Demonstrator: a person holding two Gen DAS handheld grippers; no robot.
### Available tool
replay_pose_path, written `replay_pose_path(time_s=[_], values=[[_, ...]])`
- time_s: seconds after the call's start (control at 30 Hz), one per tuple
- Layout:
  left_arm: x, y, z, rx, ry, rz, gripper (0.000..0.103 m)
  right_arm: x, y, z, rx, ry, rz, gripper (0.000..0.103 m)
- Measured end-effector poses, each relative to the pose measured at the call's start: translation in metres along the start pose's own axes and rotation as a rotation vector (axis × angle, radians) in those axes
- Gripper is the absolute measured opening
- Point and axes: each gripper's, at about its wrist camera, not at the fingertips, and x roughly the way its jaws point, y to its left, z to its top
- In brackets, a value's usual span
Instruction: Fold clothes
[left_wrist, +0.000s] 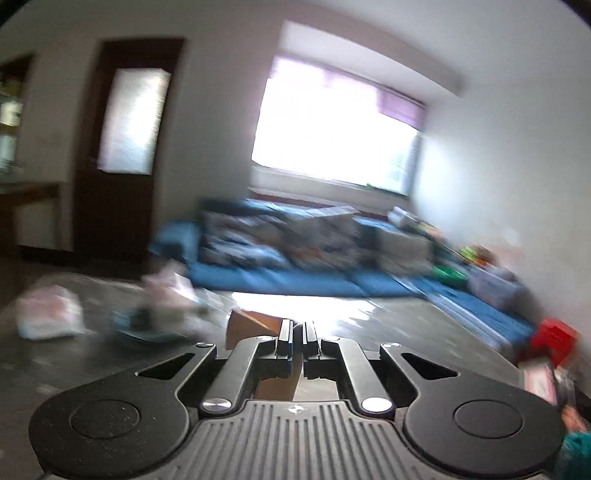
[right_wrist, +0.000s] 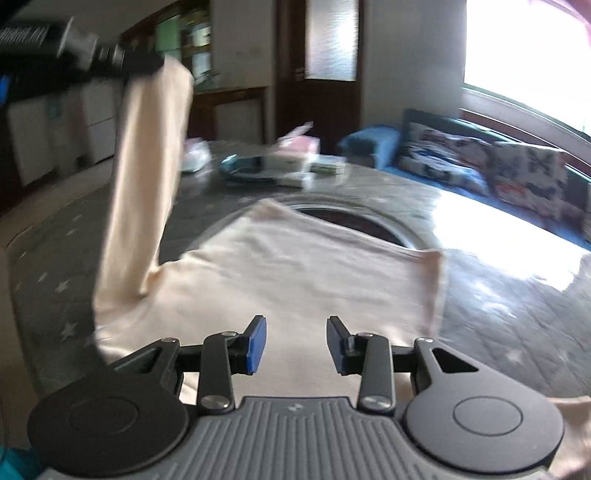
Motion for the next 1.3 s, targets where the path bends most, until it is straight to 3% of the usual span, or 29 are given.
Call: replay_pose_path(time_s=[0.13,0.3,0.37,0.5,0.63,0.8,1.23,1.3], values=[[0.030,-0.034,-0.027,0.081,0.094,-0.081,0.007,-0.012,-0.018,-0.006,0.048,-0.009,-0.044,0.036],[0.048,-0.046,-0.060,0.105,0.218,-0.157,0.012,-0.020,-0.032,-0.017,0.087,-0.001,-0.076,0.036],[0.048,-0.044,-0.070,0.128,0.254,-0.172,0.021,-0.024,-0.034,-0.022,0.097,0.000,-0.083,0.036],[0.032,-0.015,-0.075,0.170,0.242,-0.090,0.031,-0.027,-0.039,-0.023,0.137,-0.008,-0.061,0.036],[0.025,0.036,-0.084,0.133,0.271,0.033,0.031,-0.016,-0.038,-0.024,0.150,0.023,-0.016,0.036],[0.022,0.085,-0.101,0.055,0.342,0.180,0.031,0.009,-0.027,-0.025,0.112,0.071,-0.019,0.036],[0.066,0.100,-0.098,-0.125,0.433,0.099,0.031,0.001,-0.007,-0.021,0.017,0.067,0.006,0.036],[0.069,0.098,-0.101,-0.115,0.433,0.099,0.024,0.000,-0.006,-0.023,0.002,0.066,0.004,0.036]])
